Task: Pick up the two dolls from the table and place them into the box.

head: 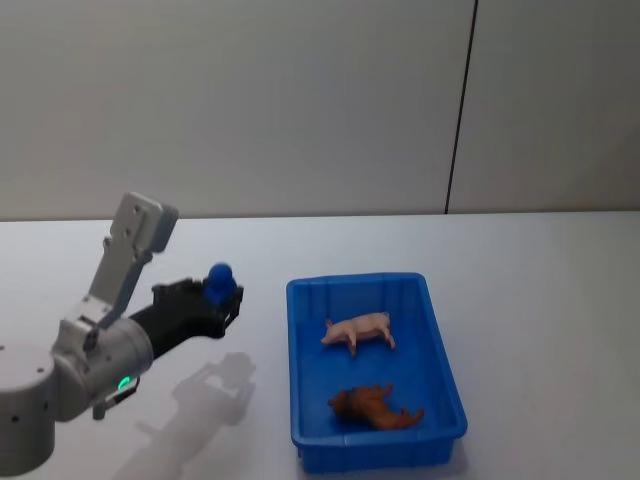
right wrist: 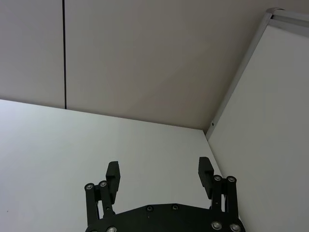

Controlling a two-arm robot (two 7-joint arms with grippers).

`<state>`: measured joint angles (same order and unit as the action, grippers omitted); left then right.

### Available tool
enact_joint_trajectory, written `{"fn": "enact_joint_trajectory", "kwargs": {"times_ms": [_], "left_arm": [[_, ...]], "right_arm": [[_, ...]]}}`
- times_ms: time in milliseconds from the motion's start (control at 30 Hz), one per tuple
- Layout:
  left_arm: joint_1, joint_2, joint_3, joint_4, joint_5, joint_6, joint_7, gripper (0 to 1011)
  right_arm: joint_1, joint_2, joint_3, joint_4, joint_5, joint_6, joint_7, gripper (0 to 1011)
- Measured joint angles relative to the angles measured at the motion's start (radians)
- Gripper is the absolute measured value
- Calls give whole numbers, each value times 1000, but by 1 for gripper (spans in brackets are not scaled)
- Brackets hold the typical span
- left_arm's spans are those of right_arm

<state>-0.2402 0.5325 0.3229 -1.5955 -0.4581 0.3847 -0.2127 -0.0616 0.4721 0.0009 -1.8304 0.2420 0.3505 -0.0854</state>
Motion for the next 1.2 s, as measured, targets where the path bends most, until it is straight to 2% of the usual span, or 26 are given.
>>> {"fn": "enact_joint_trajectory", "kwargs": {"times_ms": [333,367,600,833,1033,1200], "left_arm": [[-40,-11,-6,-24,-13,2,-76,322],[-51,-17,-6,-21,-18,6,-105,319],[-86,-37,2,8,-30,23,-188,276],[-127,-67,18,70,-42,48,-297,235],[-172,-101,39,152,-46,63,-404,201],[-229,-148,63,269,-45,50,-504,169]], "right_arm": [[0,0,0,0,0,0,0,1001],[0,0,0,0,0,0,0,1001],[0,0,0,0,0,0,0,1001],[0,0,0,0,0,0,0,1001],[0,0,0,0,0,0,0,1001],[0,0,0,0,0,0,0,1001]]}}
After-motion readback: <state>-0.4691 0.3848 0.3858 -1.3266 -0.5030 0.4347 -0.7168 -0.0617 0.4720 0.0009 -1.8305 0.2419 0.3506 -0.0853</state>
